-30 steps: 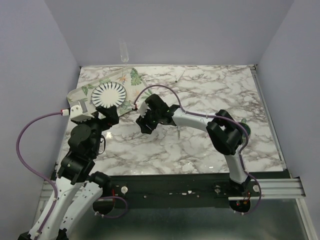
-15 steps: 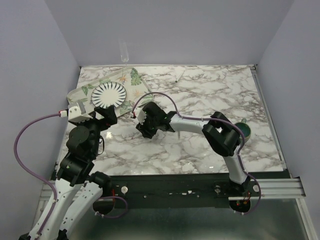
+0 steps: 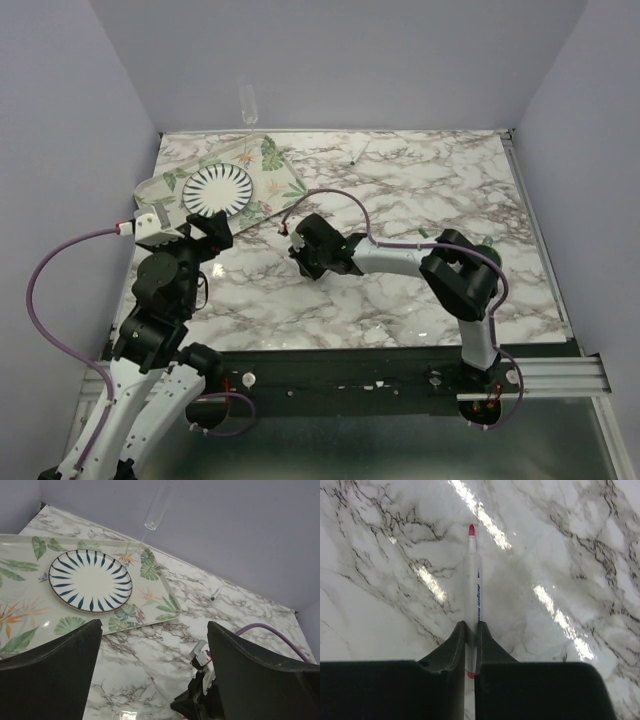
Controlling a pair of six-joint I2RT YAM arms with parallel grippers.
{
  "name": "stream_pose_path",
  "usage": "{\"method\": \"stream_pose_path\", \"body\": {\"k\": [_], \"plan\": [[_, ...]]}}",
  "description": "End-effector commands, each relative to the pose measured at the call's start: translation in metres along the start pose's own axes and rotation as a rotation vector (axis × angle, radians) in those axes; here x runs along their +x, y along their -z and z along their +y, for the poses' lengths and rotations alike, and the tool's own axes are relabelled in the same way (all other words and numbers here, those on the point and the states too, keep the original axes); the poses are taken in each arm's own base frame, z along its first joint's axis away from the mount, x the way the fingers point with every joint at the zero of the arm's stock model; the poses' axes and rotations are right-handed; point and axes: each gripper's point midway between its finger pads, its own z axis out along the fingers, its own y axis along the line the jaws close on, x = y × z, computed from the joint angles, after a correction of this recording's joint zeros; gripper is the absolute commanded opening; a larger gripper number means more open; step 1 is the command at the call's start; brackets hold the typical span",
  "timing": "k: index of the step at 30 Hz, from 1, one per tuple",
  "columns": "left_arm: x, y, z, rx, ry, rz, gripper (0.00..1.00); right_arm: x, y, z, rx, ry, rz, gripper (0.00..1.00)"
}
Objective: Insert the pens into the pen caps
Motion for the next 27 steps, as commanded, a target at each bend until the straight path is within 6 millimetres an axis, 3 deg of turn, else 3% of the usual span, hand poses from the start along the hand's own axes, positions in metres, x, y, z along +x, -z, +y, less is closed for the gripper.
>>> {"method": "stream_pose_path", "body": {"k": [1,4,5,7,9,16,23,25,27], "plan": [[0.017,-0.004,0.006,-0.051,0.073,0.052,0.93,0.067,0.015,-0.005,0.090,-0.163,0.174,0.01],[0.049,-0.010,0.004,-0.079,0.145,0.173,0.91,0.066,0.022,-0.002,0.088,-0.219,0.147,0.01],[0.060,-0.010,-0.003,-0.051,0.161,0.230,0.91,0.054,0.028,-0.002,0.085,-0.231,0.106,0.01],[0.086,-0.014,-0.010,-0.050,0.170,0.344,0.89,0.048,0.035,0.001,0.081,-0.279,0.077,0.01],[0.104,-0.015,-0.031,0.035,0.175,0.455,0.84,0.024,0.049,0.003,0.065,-0.308,-0.006,0.01],[0.108,-0.010,-0.083,0.290,0.228,0.537,0.81,-0.033,0.101,-0.004,0.097,-0.435,-0.223,0.01],[0.108,-0.003,-0.099,0.408,0.256,0.531,0.80,-0.074,0.157,0.000,0.037,-0.517,-0.465,0.01],[0.107,-0.004,-0.105,0.438,0.276,0.527,0.78,-0.075,0.165,0.004,0.002,-0.529,-0.502,0.01],[0.110,-0.003,-0.112,0.480,0.291,0.540,0.74,-0.089,0.181,0.010,-0.053,-0.526,-0.579,0.01]]}}
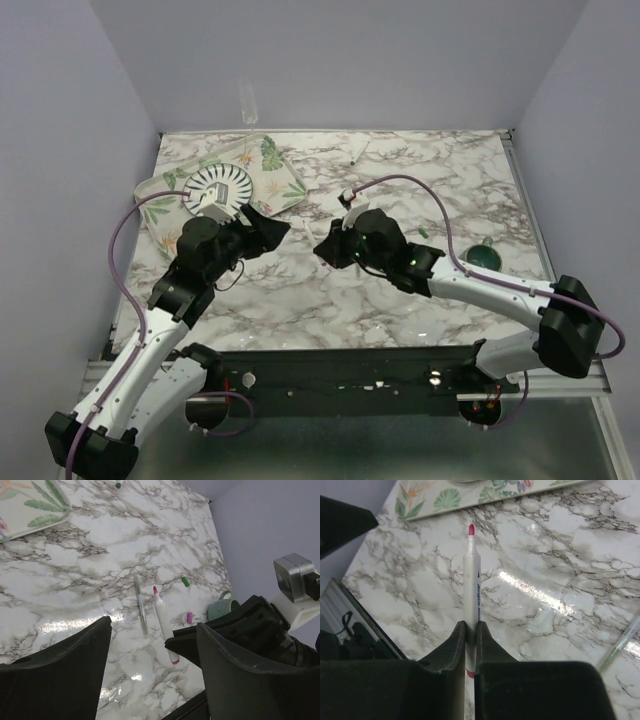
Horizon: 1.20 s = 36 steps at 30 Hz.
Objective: Insert the pens into the pen caps
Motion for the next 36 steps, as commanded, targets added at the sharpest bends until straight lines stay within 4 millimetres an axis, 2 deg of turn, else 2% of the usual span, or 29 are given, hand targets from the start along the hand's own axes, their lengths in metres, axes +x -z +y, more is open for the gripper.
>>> {"method": "stream_pose_path", "body": {"k": [1,2,6,8,13,17,21,23,25,27,29,30,31,34,35,36], "plan": [[0.008,-0.006,-0.023,0.149,0.029,0.036,0.72,-0.021,0.014,0.015,-0.094,-0.064,-0.130,0.01],[0.009,-0.007,-0.023,0.155,0.035,0.043,0.70,-0.031,0.019,0.022,-0.128,-0.068,-0.168,0.01],[0.016,-0.016,-0.028,0.191,0.048,0.087,0.63,-0.037,0.028,0.032,-0.190,-0.067,-0.209,0.01],[0.020,-0.019,-0.028,0.193,0.054,0.105,0.63,-0.042,0.031,0.035,-0.211,-0.068,-0.245,0.01],[0.022,-0.022,-0.046,0.310,0.061,0.119,0.62,-0.041,0.034,0.042,-0.250,-0.064,-0.244,0.01],[0.028,-0.024,-0.049,0.352,0.084,0.138,0.62,-0.042,0.034,0.045,-0.271,-0.065,-0.247,0.01],[0.033,-0.027,-0.051,0.379,0.092,0.165,0.45,-0.044,0.034,0.048,-0.279,-0.069,-0.254,0.01],[0.035,-0.028,-0.052,0.389,0.095,0.170,0.42,-0.046,0.034,0.050,-0.286,-0.065,-0.254,0.01],[0.034,-0.027,-0.056,0.413,0.094,0.166,0.33,-0.044,0.033,0.052,-0.297,-0.062,-0.249,0.01],[0.035,-0.025,-0.058,0.435,0.090,0.171,0.18,-0.042,0.033,0.054,-0.315,-0.058,-0.248,0.01],[0.033,-0.024,-0.062,0.457,0.087,0.162,0.10,-0.040,0.032,0.054,-0.316,-0.055,-0.239,0.01],[0.033,-0.024,-0.063,0.466,0.089,0.163,0.02,-0.038,0.031,0.054,-0.316,-0.055,-0.232,0.02],[0.031,-0.021,-0.069,0.494,0.084,0.156,0.00,-0.037,0.031,0.055,-0.325,-0.051,-0.227,0.04],[0.030,-0.018,-0.074,0.534,0.082,0.158,0.00,-0.036,0.035,0.058,-0.342,-0.040,-0.222,0.28],[0.029,-0.016,-0.079,0.553,0.068,0.167,0.00,-0.034,0.036,0.056,-0.334,-0.043,-0.216,0.39],[0.029,-0.016,-0.080,0.559,0.029,0.166,0.00,-0.034,0.039,0.054,-0.325,-0.049,-0.217,0.44]]}}
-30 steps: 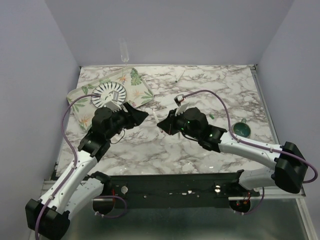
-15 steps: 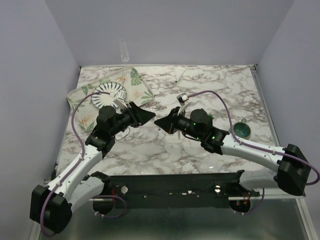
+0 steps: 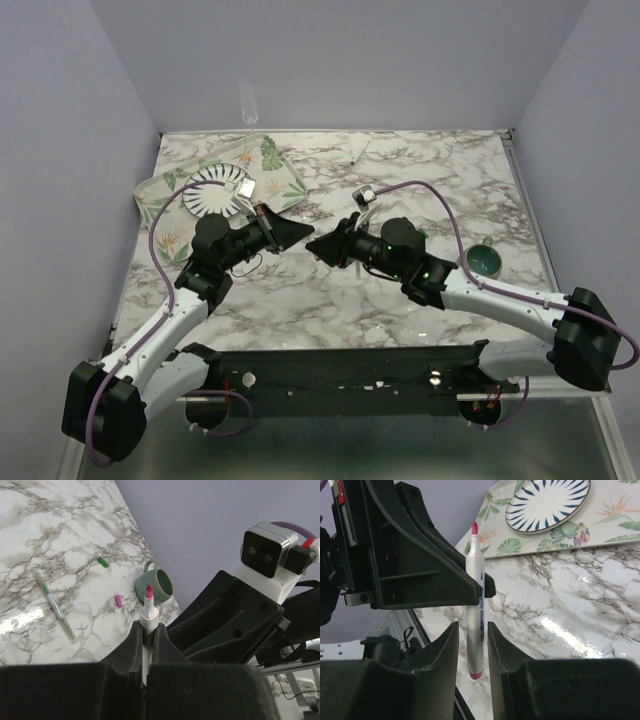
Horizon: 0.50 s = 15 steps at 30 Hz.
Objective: Insert the pens into the pen caps
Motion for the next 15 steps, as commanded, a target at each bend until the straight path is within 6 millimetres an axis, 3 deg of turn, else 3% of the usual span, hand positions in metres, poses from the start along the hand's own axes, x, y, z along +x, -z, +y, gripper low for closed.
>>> {"method": "stream_pose_path", "body": {"k": [1,4,5,9,15], "plan": [[0.004,0.001,-0.020,0.092,-0.081,0.060,0.00,0.001,0.010,0.009,-0.037,-0.004,0.000,0.47],[0.008,0.003,-0.027,0.112,-0.166,0.129,0.00,-0.019,0.022,0.010,0.001,-0.013,-0.045,0.52],[0.010,0.006,-0.038,0.154,-0.200,0.161,0.00,-0.023,0.027,0.010,0.014,-0.015,-0.040,0.52],[0.018,0.012,-0.043,0.180,-0.284,0.248,0.00,-0.049,0.038,0.025,-0.005,-0.037,-0.089,0.52],[0.028,0.023,-0.046,0.209,-0.366,0.303,0.00,-0.075,0.038,0.042,-0.023,-0.054,-0.107,0.52]]}}
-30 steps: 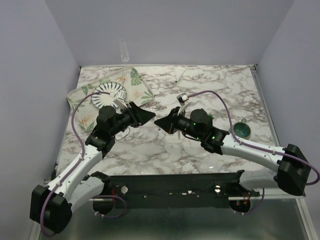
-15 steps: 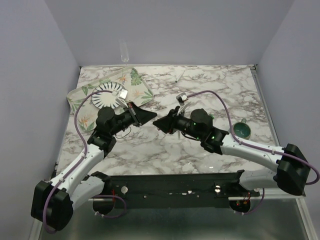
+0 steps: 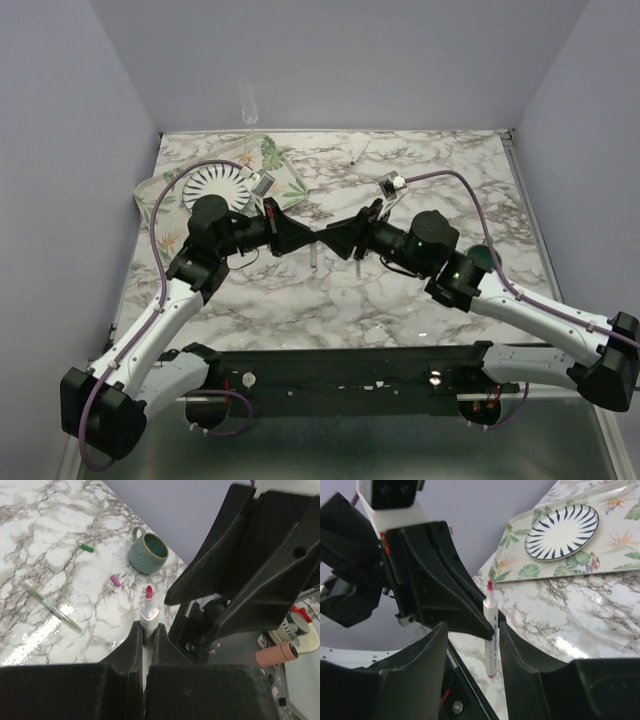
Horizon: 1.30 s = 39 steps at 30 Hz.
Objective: Insert the pens into the pen caps
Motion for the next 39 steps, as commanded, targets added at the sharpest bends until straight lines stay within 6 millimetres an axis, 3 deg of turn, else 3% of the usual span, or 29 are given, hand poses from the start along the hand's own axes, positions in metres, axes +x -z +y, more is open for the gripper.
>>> {"method": "stream_pose_path", "body": {"k": [1,6,15,20,28,31,32,35,39], "plan": [[0.019,0.010,-0.016,0.084,-0.083,0.098,0.00,-0.018,-0.003,0.009,0.011,-0.021,-0.007,0.52],[0.018,0.013,-0.022,0.108,-0.101,0.079,0.00,-0.020,-0.012,0.011,0.015,-0.019,0.002,0.47],[0.018,0.013,-0.026,0.133,-0.103,0.078,0.00,-0.003,-0.016,0.005,0.014,-0.015,0.050,0.50],[0.017,0.013,-0.027,0.140,-0.105,0.076,0.00,0.005,-0.018,0.010,-0.026,-0.023,0.081,0.36],[0.015,0.012,-0.028,0.140,-0.102,0.072,0.00,0.015,-0.019,0.008,-0.032,-0.029,0.107,0.40],[0.015,0.012,-0.028,0.141,-0.100,0.071,0.00,0.015,-0.019,0.009,-0.039,-0.029,0.108,0.17],[0.014,0.012,-0.029,0.143,-0.103,0.068,0.00,0.015,-0.019,0.010,-0.043,-0.031,0.107,0.06],[0.014,0.012,-0.028,0.139,-0.093,0.069,0.00,0.010,-0.017,0.012,-0.051,-0.032,0.084,0.01],[0.018,0.011,-0.027,0.150,-0.072,0.080,0.44,-0.008,-0.014,0.017,-0.046,-0.031,0.029,0.01]]}}
